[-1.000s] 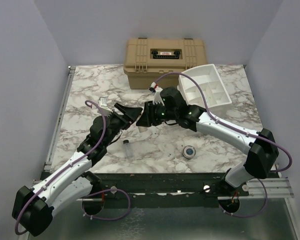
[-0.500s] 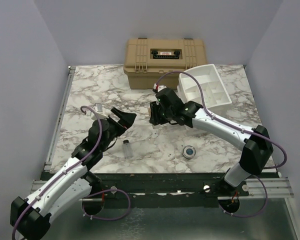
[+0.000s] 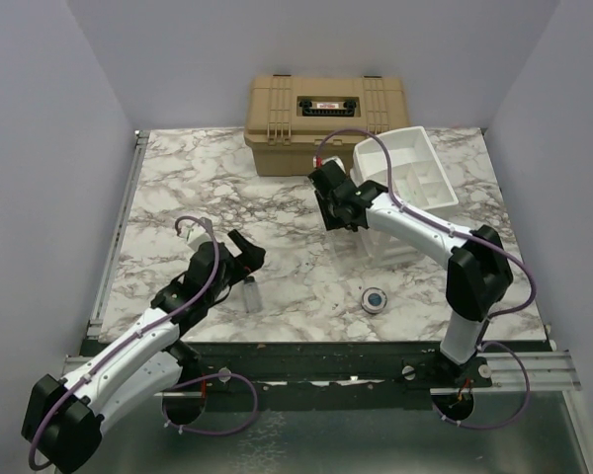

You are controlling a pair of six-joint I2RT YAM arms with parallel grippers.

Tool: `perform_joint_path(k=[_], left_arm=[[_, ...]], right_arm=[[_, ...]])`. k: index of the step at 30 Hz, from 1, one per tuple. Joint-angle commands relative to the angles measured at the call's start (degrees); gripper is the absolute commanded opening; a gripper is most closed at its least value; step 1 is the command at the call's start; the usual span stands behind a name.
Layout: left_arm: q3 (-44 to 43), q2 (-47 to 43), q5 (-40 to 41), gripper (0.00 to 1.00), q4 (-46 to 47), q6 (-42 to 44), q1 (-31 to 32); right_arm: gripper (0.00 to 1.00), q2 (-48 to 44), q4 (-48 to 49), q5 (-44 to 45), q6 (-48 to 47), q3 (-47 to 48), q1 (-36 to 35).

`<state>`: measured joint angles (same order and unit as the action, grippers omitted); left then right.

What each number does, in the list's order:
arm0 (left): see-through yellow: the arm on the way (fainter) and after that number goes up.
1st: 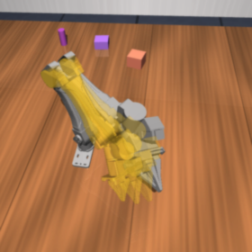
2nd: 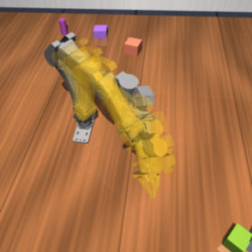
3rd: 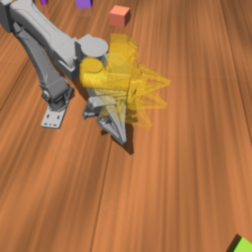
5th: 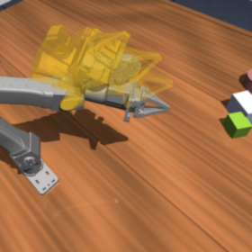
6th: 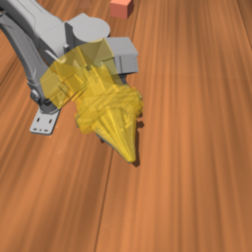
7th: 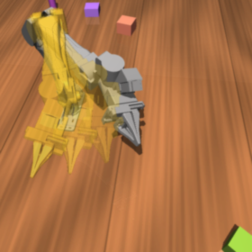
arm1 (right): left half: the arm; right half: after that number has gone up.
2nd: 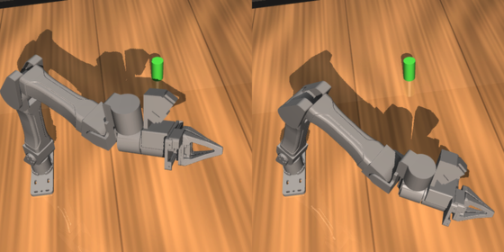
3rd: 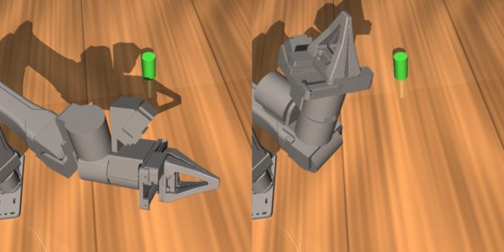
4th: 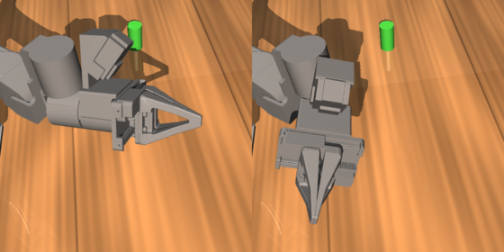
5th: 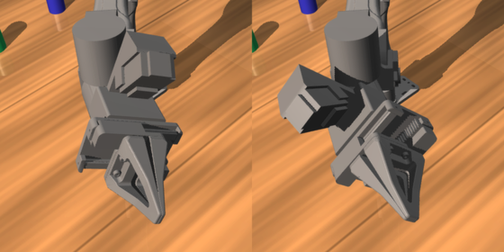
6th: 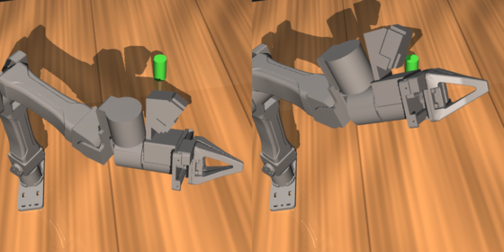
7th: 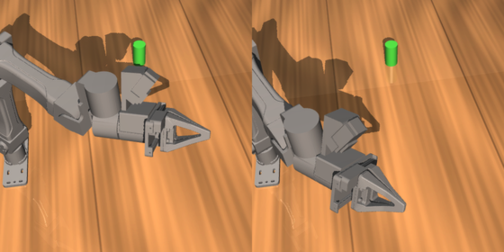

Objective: Organize the makeup
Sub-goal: Place the makeup in the drawer.

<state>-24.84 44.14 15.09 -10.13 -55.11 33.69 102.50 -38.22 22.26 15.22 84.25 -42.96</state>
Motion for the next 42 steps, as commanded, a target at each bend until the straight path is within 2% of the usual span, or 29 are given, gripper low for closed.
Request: perform_joint_path(k=[1, 18, 23, 28, 35, 42], left_arm=[[0.9, 2.4, 1.5, 0.99, -2.2, 5.1, -0.3], [0.2, 11.9, 0.6, 0.93, -3.0, 11.2, -0.4], [0.4, 13.7, 0.5, 0.84, -2.8, 12.1, -0.4], [0.8, 15.4, 0.3, 0.81, -2.0, 12.5, -0.4], [1.3, 17.6, -0.1, 0.72, -0.1, 12.4, -0.4], [1.1, 20.4, -0.4, 0.63, 1.8, 12.6, -0.4]], right_arm=[[0.35, 3.5, -1.0, 4.7, -3.4, 3.4, 2.2], [0.4, 14.0, 0.7, 4.1, -6.9, 8.2, 2.7], [0.41, 15.4, 0.5, 2.7, -7.3, 8.9, 2.6], [0.43, 16.7, 0.2, 1.0, -7.6, 9.6, 2.9], [0.51, 17.1, 0.3, -0.8, -8.0, 10.6, 3.1], [0.54, 16.0, -0.3, -1.7, -8.5, 11.1, 3.2]])
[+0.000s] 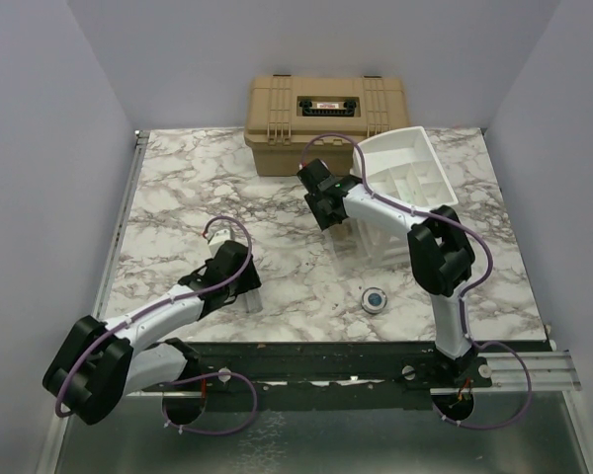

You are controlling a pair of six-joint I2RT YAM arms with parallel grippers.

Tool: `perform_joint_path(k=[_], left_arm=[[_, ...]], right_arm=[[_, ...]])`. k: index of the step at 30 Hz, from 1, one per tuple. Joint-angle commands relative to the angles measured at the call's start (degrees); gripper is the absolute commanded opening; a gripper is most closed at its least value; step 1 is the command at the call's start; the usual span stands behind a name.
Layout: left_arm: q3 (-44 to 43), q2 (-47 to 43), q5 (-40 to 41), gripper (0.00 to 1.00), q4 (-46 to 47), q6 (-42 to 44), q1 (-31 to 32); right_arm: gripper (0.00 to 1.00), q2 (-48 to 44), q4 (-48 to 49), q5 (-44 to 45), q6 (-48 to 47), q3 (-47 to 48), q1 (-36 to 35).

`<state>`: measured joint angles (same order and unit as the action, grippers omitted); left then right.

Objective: Organize the makeup
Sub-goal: Place the makeup in the drawer, then pick up the makeup from the corner of the board.

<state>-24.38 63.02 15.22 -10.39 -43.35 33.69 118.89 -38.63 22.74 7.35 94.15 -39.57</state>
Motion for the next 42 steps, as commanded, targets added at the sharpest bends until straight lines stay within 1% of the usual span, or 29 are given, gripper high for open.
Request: perform_joint_path(k=[1, 7, 10, 13, 17, 19, 22, 24, 26, 27, 30, 35, 38, 42], left_arm=[[0.7, 1.9, -0.6, 0.62, 2.3, 0.8, -0.4], [0.9, 3.3, -1.0, 0.55, 4.0, 0.6, -0.4], [1.0, 4.0, -1.3, 0.48, 4.8, 0.6, -0.4], [0.8, 4.6, -1.6, 0.46, 5.0, 0.6, -0.4], [0.8, 5.3, -1.8, 0.46, 5.2, 0.7, -0.4], [0.8, 5.8, -2.2, 0.45, 5.6, 0.8, -0.4], [0.6, 6.8, -3.0, 0.34, 6.1, 0.8, -0.4], [0.2, 6.9, -3.6, 0.29, 6.4, 0.8, -0.4], [0.0, 6.7, -3.9, 0.25, 6.6, 0.7, -0.4], [-0.1, 6.3, -3.8, 0.25, 6.7, 0.7, -0.4], [-0.2, 5.1, -3.5, 0.16, 6.7, 0.6, -0.4], [-0.4, 1.8, -3.6, 0.11, 7.1, -1.8, -0.4], [-0.4, -1.4, -3.5, 0.05, 8.0, -3.8, -0.4], [-0.7, -5.8, -3.5, 0.04, 8.9, -6.5, -0.5]], right_arm=[[0.54, -0.9, 0.0, -2.1, -0.5, 1.2, -0.2], [0.54, -5.7, -1.5, -5.8, -0.5, 2.4, -0.1], [0.55, -8.8, -2.0, -9.4, -0.9, 2.1, -0.2], [0.56, -12.5, -1.4, -13.4, 0.3, 0.5, -0.3], [0.6, -16.9, -0.3, -20.1, 3.3, -2.3, -0.5], [0.62, -18.8, 0.7, -23.4, 5.0, -4.3, -0.9], [0.63, -22.1, 4.0, -29.1, 7.3, -8.6, -2.1], [0.63, -23.9, 6.3, -32.4, 8.8, -11.5, -2.9], [0.63, -25.7, 8.2, -33.4, 10.7, -14.1, -3.6], [0.63, -26.6, 9.2, -33.5, 11.6, -15.5, -3.9], [0.63, -28.9, 11.7, -34.4, 14.0, -19.1, -4.8], [0.64, -31.5, 16.8, -35.9, 17.7, -23.9, -7.5], [0.66, -32.5, 20.0, -36.3, 19.6, -26.8, -9.3], [0.67, -34.0, 25.9, -37.7, 23.4, -31.6, -10.2]])
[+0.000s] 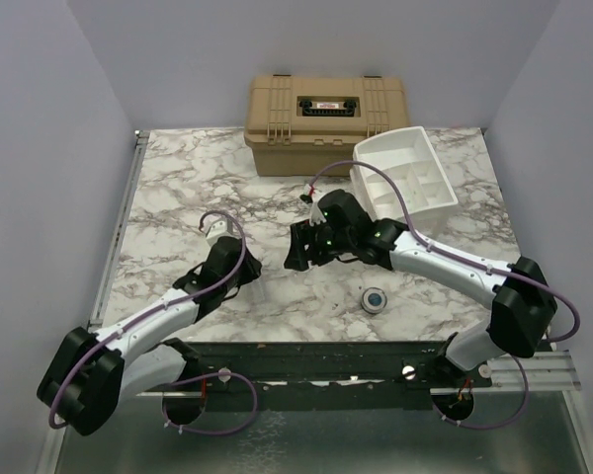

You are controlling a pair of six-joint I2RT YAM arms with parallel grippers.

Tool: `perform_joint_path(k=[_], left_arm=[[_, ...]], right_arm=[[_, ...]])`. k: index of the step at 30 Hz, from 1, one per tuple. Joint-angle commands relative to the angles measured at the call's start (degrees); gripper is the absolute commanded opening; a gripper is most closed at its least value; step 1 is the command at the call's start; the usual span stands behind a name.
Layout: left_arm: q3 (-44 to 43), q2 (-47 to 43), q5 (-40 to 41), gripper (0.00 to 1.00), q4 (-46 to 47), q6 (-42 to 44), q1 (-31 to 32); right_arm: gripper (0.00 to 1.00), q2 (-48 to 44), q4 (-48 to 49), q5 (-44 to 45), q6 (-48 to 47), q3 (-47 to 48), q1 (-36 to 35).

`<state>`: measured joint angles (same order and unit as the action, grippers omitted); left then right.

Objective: Organize the makeup
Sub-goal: Pick up the makeup from the corner of the board.

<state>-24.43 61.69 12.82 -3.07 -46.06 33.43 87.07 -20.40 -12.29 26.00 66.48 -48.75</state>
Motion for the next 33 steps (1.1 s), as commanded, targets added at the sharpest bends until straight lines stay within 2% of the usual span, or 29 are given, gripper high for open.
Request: perform_joint_path(k=[1, 9, 17, 26, 33], left_arm=[[-0.7, -5.4, -1.3, 0.04, 2.0, -4.4, -0.2], [-1.0, -9.6, -4.6, 0.01, 5.2, -9.0, -0.4], [-1.1, -8.9, -9.4, 0.01, 11.3, -12.1, -0.4], [0.1, -8.6, -12.8, 0.01, 16.7, -15.4, -0.4], [1.3, -8.1, -14.8, 0.01, 20.7, -17.5, -0.5]], right_arm=[[0.67, -2.6, 8.9, -2.8, 5.6, -5.1, -1.2], [0.73, -3.1, 11.8, -3.6, 6.6, -8.0, -1.5], [0.74, -2.3, 16.7, -9.3, 9.5, -9.4, -1.5], [0.74, 0.2, 17.1, -9.6, 10.6, -9.1, -1.5], [0.63, 0.2, 17.9, -7.3, 11.9, -9.9, -1.5]])
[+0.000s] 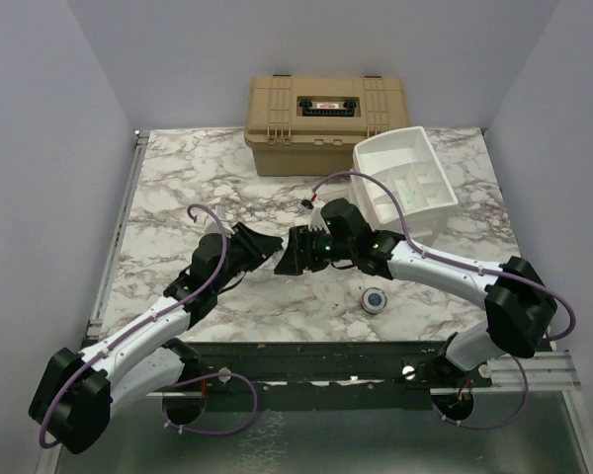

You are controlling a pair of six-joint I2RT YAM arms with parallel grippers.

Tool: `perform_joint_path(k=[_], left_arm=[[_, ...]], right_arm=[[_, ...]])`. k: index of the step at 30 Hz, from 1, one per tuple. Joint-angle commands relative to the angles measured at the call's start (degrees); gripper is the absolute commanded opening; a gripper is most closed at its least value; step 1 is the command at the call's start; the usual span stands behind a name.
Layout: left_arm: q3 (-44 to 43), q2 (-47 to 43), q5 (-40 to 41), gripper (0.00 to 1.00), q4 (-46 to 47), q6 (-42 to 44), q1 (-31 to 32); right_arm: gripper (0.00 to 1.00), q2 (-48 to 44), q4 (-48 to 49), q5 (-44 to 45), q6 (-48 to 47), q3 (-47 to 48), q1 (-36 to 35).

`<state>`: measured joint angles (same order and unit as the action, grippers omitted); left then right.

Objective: Organize the makeup
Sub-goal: Pick up the makeup from the corner of the board, then place the makeup in the drawer.

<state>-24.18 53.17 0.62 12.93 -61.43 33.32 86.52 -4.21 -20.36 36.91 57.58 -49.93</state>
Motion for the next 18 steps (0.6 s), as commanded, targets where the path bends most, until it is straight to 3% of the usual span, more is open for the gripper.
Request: perform_joint_path(k=[1, 7, 11, 18], left_arm=[[1.1, 0.6, -2.8, 0.01, 4.8, -2.2, -0.4], [2.1, 0.3, -2.4, 0.01, 5.9, -3.1, -0.4], [2.5, -0.6, -1.5, 0.14, 5.9, -3.2, -0.4], [0.6, -0.6, -0.3, 0.79, -0.3, -0.5, -0.5]], right_arm=[[0.57, 0.8, 1.7, 0.8, 0.9, -1.0, -0.3], [0.33, 0.2, 1.6, 0.2, 0.6, -1.0, -0.3], [0.27, -0.4, -0.6, 2.1, -0.3, -0.4, -0.3], [0.27, -0.8, -12.7, 12.1, -6.4, 3.7, -0.3]])
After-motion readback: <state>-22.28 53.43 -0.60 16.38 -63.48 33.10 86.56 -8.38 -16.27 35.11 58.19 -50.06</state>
